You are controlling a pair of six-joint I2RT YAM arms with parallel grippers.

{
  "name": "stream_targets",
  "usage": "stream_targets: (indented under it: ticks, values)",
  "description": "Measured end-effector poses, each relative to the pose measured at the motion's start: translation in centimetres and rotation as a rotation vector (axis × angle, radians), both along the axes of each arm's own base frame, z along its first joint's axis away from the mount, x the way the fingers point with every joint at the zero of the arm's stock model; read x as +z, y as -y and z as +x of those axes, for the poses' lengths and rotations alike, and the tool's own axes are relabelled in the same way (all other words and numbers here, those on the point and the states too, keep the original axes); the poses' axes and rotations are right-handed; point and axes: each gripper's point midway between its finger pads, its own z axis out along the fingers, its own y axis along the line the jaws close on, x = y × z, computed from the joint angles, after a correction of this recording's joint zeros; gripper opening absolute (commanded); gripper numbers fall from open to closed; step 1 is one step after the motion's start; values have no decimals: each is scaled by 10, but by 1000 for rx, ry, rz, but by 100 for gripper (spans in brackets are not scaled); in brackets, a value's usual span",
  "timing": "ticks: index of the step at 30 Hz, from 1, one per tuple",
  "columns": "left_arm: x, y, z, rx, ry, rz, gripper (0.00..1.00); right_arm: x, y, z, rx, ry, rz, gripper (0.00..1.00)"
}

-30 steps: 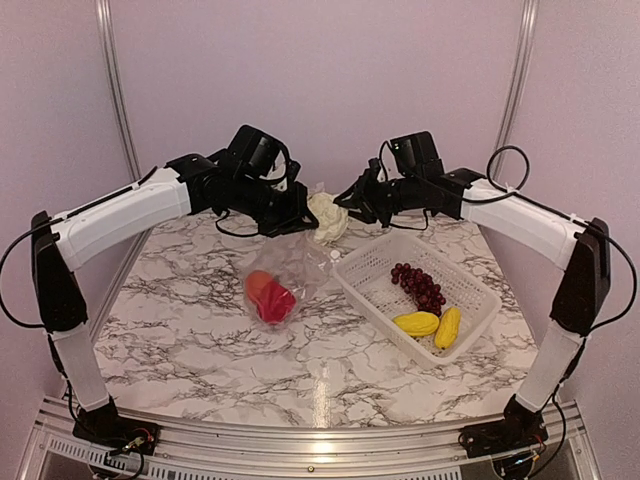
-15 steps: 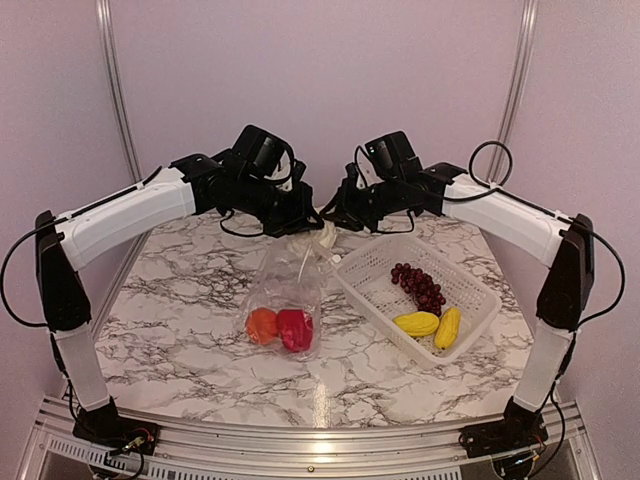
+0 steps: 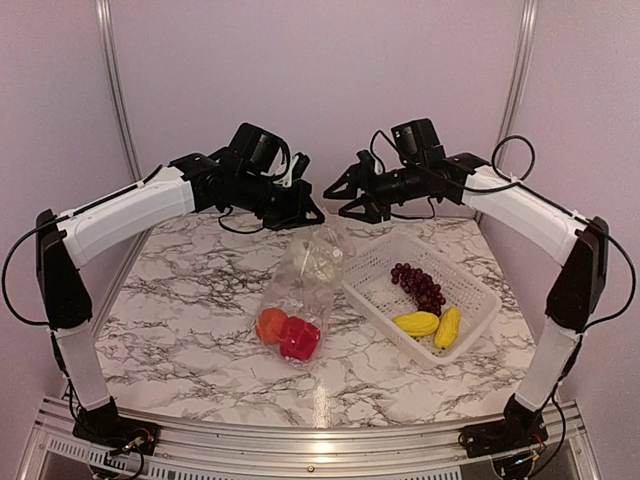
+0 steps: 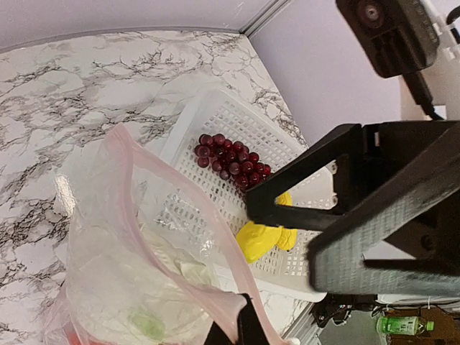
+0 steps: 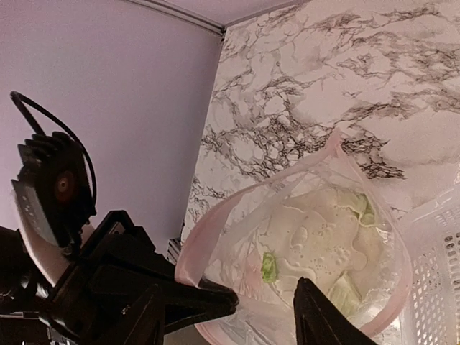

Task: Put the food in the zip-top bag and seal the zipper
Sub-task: Place the fake vegetable in the zipper food storage bag, then pass from the left arm to the right

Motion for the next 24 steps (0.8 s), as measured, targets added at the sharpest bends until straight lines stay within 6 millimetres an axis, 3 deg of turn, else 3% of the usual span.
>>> stream_targets:
  ticks: [6,10,13,19,24]
  values:
    - [3,4,-1,-60,29,-19,0,68,46,-5,-38,145,70,60]
    - [8,7,-2,-75,41,-40,0,82,64,-10,-59,216,41,62]
    - [9,8,-2,-79,40,-45,0,56,65,-6,-53,202,-20,63]
    - [8,8,-3,-77,34,-42,0,-44,59,9,-20,27,-173,68]
    - [6,7,-2,-69,29,-38,0,-74,54,14,6,-18,-207,60]
